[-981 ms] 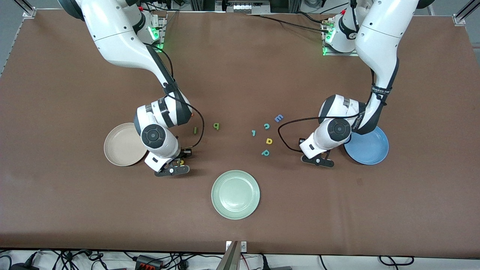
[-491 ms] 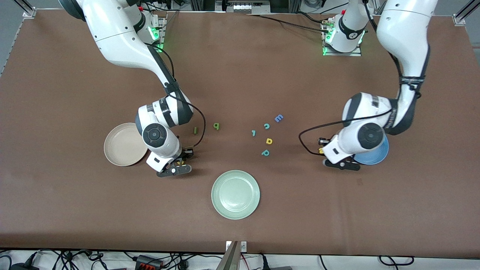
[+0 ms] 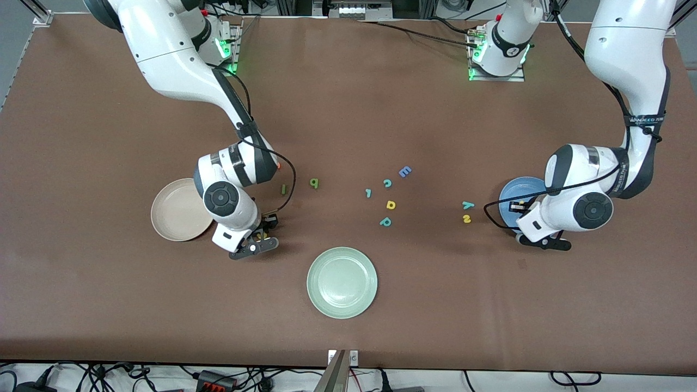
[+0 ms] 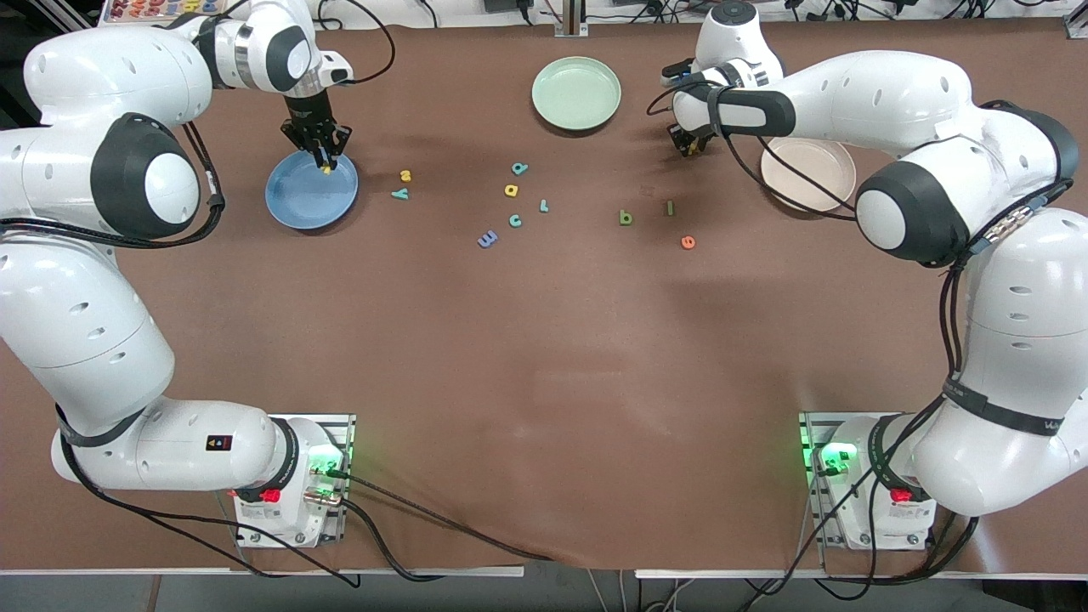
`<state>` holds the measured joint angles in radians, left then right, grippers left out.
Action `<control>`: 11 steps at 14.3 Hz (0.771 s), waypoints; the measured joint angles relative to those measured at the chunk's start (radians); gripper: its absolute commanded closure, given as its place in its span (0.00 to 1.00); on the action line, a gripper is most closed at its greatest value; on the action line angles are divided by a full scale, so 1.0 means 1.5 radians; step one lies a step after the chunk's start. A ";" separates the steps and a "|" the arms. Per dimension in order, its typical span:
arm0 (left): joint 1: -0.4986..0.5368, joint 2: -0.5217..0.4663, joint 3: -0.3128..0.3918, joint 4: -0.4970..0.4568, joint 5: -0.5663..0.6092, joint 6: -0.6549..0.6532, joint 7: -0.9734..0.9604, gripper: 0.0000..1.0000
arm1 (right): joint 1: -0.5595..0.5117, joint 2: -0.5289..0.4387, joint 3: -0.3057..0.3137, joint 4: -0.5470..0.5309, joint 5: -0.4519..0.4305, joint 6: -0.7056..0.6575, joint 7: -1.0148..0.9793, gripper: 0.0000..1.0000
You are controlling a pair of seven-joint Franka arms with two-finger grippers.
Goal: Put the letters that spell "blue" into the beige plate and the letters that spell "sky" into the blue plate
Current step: 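Carry the yellow letters to the blue plate and open the left gripper, then drop yellow u on the beige plate while the left gripper returns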
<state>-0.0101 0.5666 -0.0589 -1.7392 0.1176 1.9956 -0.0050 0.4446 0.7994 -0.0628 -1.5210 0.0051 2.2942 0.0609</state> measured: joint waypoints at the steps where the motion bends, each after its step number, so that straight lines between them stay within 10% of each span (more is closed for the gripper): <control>1: 0.000 0.003 0.000 0.000 0.000 0.000 0.000 0.00 | 0.000 0.001 0.000 0.000 0.000 0.004 -0.001 0.60; 5: -0.001 0.005 -0.005 -0.001 0.000 0.000 -0.002 0.00 | 0.000 0.007 0.000 0.000 0.000 0.015 -0.003 0.62; 11: -0.014 0.004 -0.080 -0.001 0.000 0.009 -0.117 0.00 | 0.000 0.008 0.000 0.000 0.000 0.024 -0.006 0.94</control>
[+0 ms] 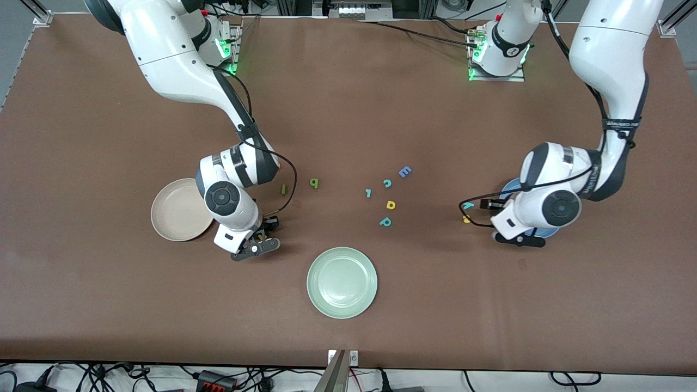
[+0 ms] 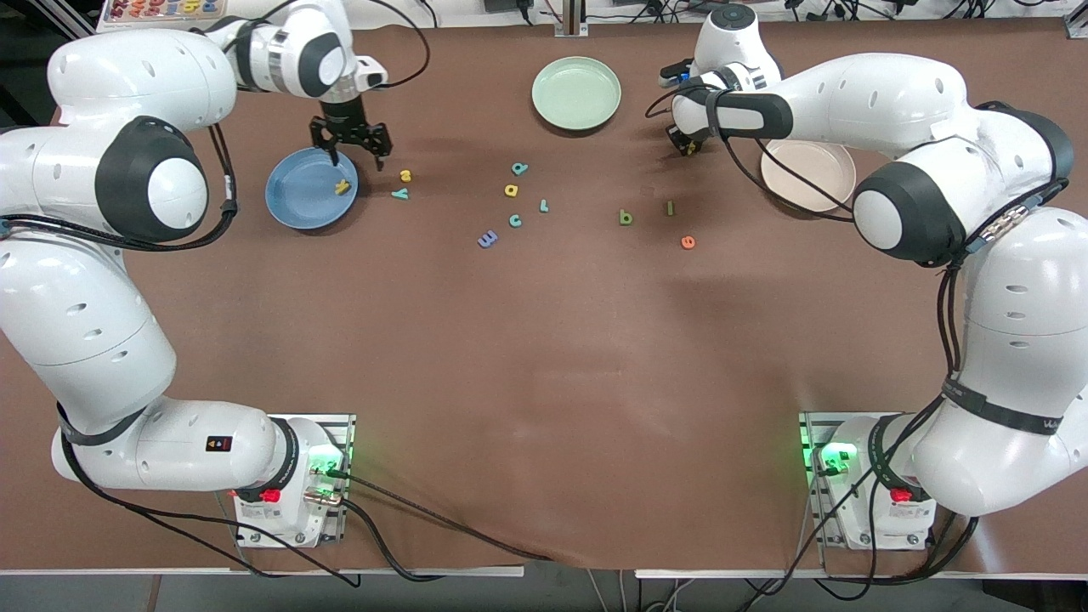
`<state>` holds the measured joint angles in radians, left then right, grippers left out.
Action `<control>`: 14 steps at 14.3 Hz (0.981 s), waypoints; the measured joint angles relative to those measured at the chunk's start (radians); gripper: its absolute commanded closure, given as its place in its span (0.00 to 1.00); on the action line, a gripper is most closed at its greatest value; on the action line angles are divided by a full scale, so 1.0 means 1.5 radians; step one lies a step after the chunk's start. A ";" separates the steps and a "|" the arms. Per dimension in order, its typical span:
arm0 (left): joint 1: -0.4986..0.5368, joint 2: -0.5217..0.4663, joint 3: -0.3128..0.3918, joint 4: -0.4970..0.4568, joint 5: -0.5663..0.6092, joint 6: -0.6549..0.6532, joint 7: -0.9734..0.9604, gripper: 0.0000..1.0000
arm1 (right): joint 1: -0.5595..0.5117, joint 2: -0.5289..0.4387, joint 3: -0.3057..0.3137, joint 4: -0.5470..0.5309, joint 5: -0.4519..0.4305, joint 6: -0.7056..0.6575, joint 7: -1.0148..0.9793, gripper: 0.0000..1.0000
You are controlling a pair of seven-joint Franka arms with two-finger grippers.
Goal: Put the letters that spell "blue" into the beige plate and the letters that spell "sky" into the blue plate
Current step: 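Drop yellow u on the beige plate while the left gripper returns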
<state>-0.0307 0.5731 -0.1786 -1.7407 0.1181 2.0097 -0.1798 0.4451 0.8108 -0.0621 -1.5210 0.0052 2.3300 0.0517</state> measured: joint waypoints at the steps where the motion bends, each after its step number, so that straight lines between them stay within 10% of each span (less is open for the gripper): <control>1: -0.011 0.001 -0.007 0.000 0.000 0.014 -0.024 0.00 | 0.000 0.000 0.000 0.000 0.000 0.000 0.000 0.94; 7: -0.042 0.057 -0.008 -0.004 0.000 0.135 -0.145 0.00 | -0.032 -0.016 -0.008 0.003 0.010 -0.008 0.007 0.95; 10: -0.035 0.062 -0.006 -0.002 0.000 0.142 -0.150 0.30 | -0.095 -0.050 -0.011 0.003 0.012 -0.110 0.011 0.94; 14: -0.033 0.066 -0.005 -0.002 0.000 0.143 -0.150 0.46 | -0.144 -0.111 -0.013 -0.047 0.012 -0.200 0.011 0.93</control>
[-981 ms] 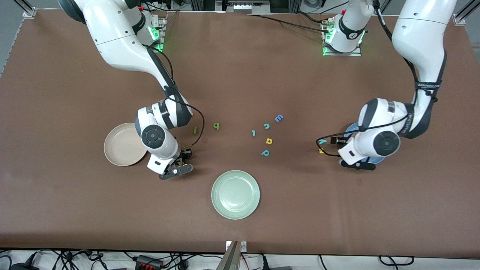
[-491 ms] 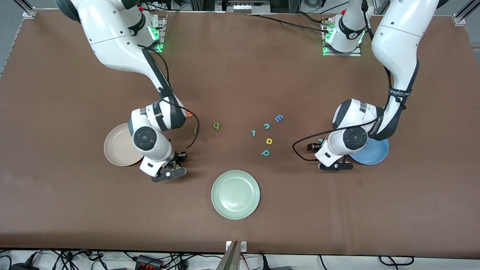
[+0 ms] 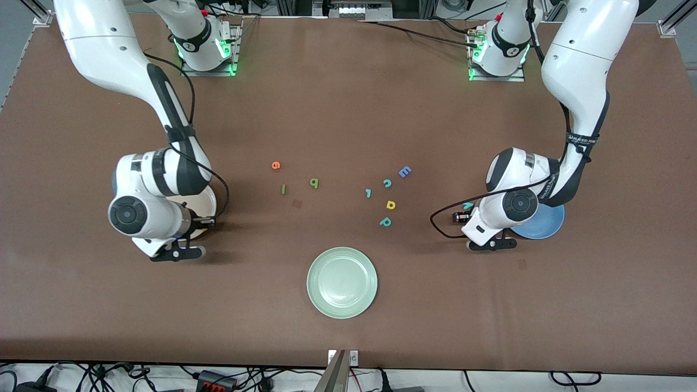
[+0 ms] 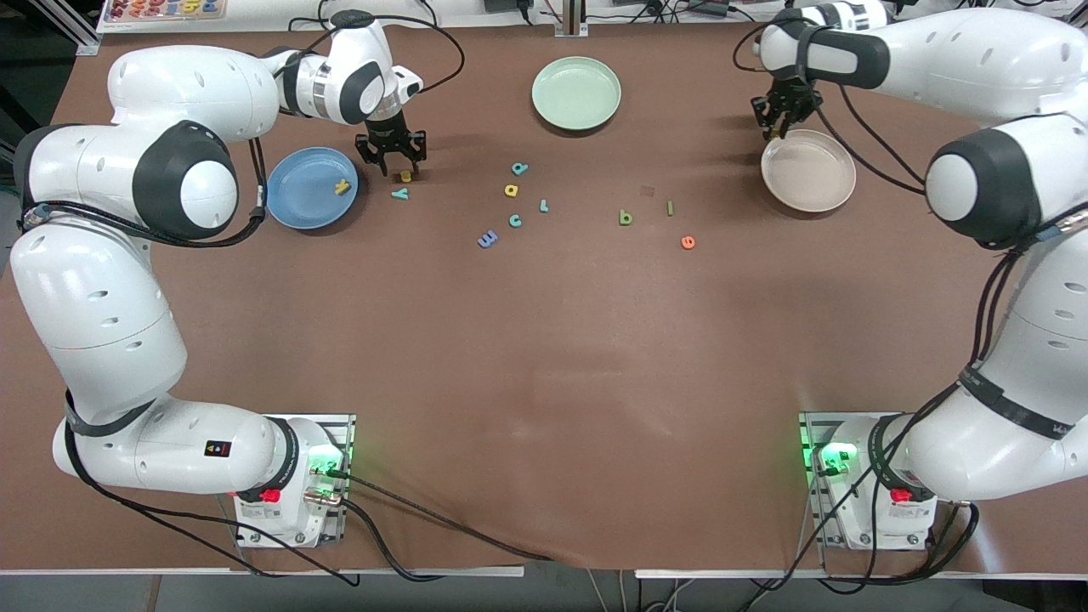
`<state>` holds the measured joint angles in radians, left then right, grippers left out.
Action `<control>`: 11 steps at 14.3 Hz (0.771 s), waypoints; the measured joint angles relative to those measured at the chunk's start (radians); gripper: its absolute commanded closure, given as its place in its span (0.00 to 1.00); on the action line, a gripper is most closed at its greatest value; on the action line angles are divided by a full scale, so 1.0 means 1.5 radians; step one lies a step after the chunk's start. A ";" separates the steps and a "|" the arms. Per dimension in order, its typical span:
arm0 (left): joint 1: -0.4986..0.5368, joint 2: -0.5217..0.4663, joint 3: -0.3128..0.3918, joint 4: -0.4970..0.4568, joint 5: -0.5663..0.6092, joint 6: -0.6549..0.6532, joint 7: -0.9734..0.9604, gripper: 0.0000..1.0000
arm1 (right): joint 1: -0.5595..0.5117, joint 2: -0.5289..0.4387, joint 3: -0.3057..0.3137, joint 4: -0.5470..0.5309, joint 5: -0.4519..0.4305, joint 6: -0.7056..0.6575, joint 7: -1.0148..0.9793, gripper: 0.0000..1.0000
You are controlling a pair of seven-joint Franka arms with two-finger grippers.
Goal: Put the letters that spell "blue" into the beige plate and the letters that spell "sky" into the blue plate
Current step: 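Drop yellow u on the beige plate while the left gripper returns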
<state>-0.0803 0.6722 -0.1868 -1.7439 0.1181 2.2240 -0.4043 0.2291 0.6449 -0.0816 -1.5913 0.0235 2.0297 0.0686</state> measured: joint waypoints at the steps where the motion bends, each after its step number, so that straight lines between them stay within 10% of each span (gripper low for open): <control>1: 0.000 0.003 0.000 0.000 0.000 0.000 0.000 0.52 | -0.004 -0.016 -0.005 -0.029 0.000 -0.001 0.000 0.93; 5: 0.000 0.007 0.000 0.000 0.000 0.000 0.000 0.69 | -0.012 -0.046 -0.027 -0.127 0.000 0.028 0.000 0.83; 7: 0.000 0.007 0.000 0.000 0.000 0.000 0.000 0.69 | -0.019 -0.038 -0.028 -0.153 0.000 0.054 0.002 0.01; 11: 0.000 0.007 0.000 0.000 0.000 0.009 0.000 0.90 | -0.023 -0.045 -0.025 -0.137 0.000 0.056 0.002 0.00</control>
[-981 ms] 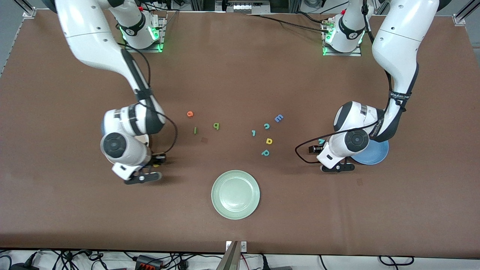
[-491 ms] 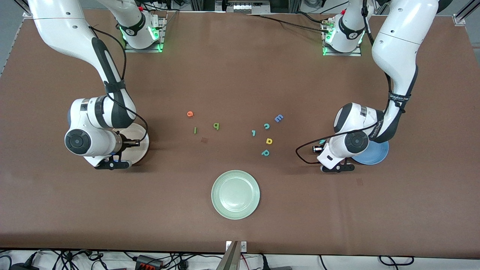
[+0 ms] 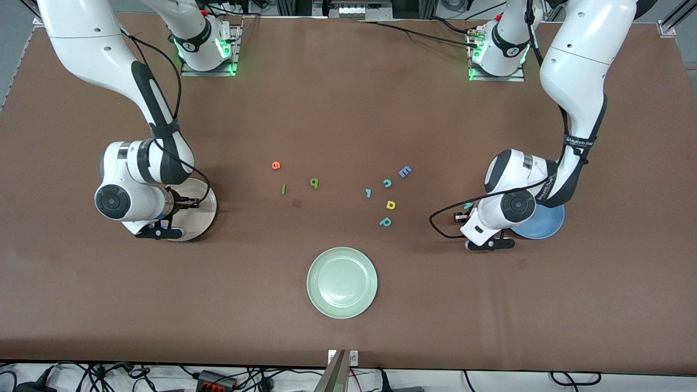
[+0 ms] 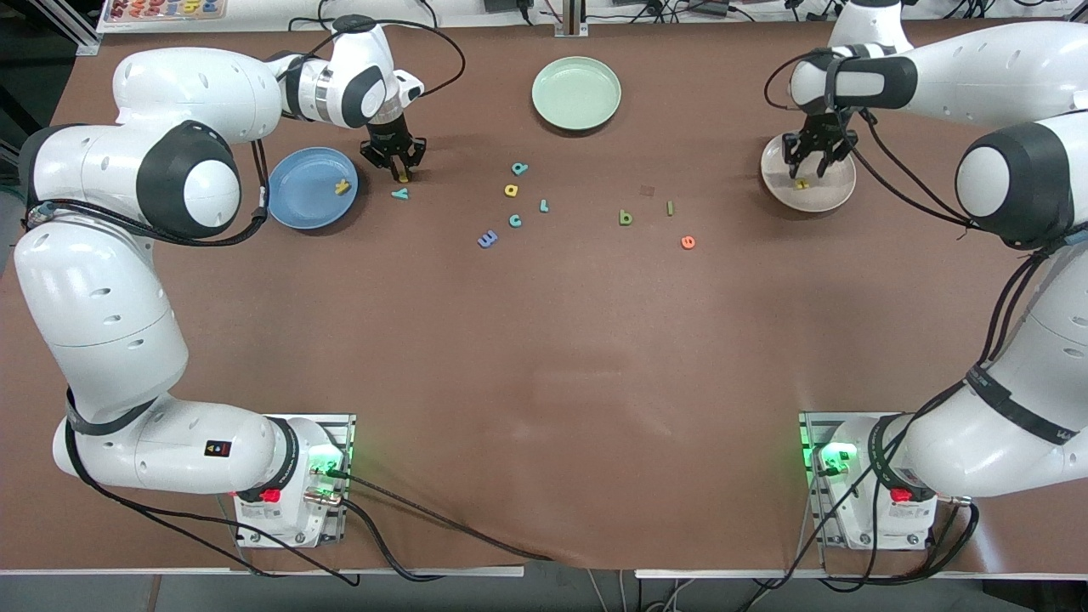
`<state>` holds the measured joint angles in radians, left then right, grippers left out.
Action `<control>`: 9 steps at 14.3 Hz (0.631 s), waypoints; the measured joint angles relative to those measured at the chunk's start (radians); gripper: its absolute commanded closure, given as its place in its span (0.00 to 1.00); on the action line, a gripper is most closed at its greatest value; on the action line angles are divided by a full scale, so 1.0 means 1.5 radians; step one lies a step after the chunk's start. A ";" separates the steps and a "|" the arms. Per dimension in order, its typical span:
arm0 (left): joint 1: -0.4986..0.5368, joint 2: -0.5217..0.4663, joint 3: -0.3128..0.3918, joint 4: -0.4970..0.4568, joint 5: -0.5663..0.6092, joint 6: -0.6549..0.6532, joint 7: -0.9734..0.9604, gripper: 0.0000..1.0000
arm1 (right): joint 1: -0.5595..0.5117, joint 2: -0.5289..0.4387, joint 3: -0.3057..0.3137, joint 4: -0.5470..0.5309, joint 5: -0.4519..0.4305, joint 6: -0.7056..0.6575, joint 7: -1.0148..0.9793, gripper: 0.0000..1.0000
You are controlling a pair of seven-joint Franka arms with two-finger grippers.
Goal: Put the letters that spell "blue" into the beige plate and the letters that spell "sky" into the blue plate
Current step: 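Drop yellow u on the beige plate while the left gripper returns, then grasp the teal y with the left gripper while the right grasps green l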
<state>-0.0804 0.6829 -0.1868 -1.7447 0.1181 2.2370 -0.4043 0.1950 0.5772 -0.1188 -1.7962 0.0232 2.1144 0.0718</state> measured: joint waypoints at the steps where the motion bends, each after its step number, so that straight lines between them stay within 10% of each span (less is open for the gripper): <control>1: 0.000 0.000 0.000 0.000 0.000 0.000 0.000 0.91 | 0.008 -0.010 0.004 0.014 0.000 -0.012 0.000 0.00; 9: 0.014 -0.012 0.003 0.039 0.000 -0.082 0.033 0.90 | 0.233 -0.012 0.017 0.044 0.061 0.014 0.253 0.00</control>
<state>-0.0594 0.6648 -0.1828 -1.6857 0.1182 2.1144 -0.3546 0.5447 0.5595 -0.0927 -1.7302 0.1151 2.1358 0.4509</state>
